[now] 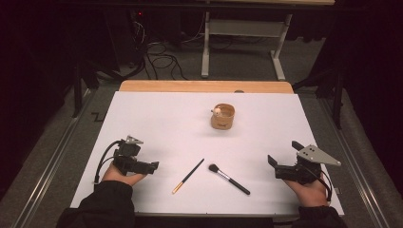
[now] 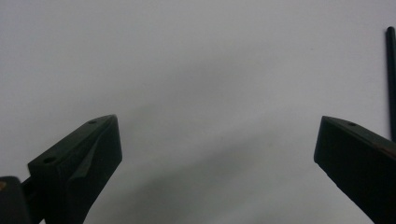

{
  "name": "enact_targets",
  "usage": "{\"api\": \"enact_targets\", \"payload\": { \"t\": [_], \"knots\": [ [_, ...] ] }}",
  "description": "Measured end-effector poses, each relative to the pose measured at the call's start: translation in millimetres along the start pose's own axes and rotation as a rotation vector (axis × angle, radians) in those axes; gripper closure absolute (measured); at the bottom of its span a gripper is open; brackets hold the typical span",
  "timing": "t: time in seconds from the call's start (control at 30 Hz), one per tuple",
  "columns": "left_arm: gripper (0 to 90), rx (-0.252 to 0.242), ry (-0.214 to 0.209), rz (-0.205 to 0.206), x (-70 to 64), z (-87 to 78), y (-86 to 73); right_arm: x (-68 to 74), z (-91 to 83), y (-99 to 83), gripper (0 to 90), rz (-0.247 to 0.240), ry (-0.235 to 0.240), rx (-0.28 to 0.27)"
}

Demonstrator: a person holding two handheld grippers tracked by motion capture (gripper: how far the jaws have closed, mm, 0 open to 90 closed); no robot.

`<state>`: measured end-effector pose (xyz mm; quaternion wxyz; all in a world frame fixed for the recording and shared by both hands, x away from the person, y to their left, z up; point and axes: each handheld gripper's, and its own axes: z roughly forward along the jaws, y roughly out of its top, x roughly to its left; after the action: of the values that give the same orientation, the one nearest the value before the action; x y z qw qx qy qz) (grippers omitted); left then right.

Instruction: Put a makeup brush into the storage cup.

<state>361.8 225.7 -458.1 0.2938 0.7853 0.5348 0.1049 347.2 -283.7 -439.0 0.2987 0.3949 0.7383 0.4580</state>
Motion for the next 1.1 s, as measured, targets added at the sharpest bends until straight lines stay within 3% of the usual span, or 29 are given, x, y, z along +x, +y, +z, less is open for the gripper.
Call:
{"api": "enact_targets", "payload": {
  "t": [0.07, 0.23, 0.33, 0.47, 0.73, 0.77, 1.1],
  "knots": [
    [1.6, 0.016, -0.003, -0.011, 0.1, -0.4, 2.1, 0.1, -0.8, -0.9, 1.5, 0.005, 0.005, -0.009],
    [1.6, 0.077, 0.007, 0.021, -5.8, -0.7, 6.6, 1.8, 3.4, -2.0, 1.6, -0.011, 0.017, -0.001],
    [2.7, 0.1, -0.005, 0.018, -5.2, 0.2, 7.2, 2.2, 5.1, -1.2, 1.7, -0.01, 0.017, 0.0],
    [3.5, 0.135, 0.012, 0.03, -5.7, 0.2, 7.4, 3.4, 6.6, -0.5, 1.8, -0.013, 0.022, 0.001],
    [5.4, 0.2, 0.023, 0.094, -16.2, 1.5, 13.4, 4.8, 8.8, -1.1, 2.0, -0.019, 0.036, 0.013],
    [5.5, 0.228, 0.024, 0.111, -18.9, 3.5, 13.8, 5.1, 9.0, -1.2, 2.0, -0.019, 0.038, 0.015],
    [12.8, 0.309, -0.008, 0.151, -29.1, 5.9, 20.6, 4.8, 10.5, -2.5, 2.3, -0.022, 0.044, 0.023]
  ]
}}
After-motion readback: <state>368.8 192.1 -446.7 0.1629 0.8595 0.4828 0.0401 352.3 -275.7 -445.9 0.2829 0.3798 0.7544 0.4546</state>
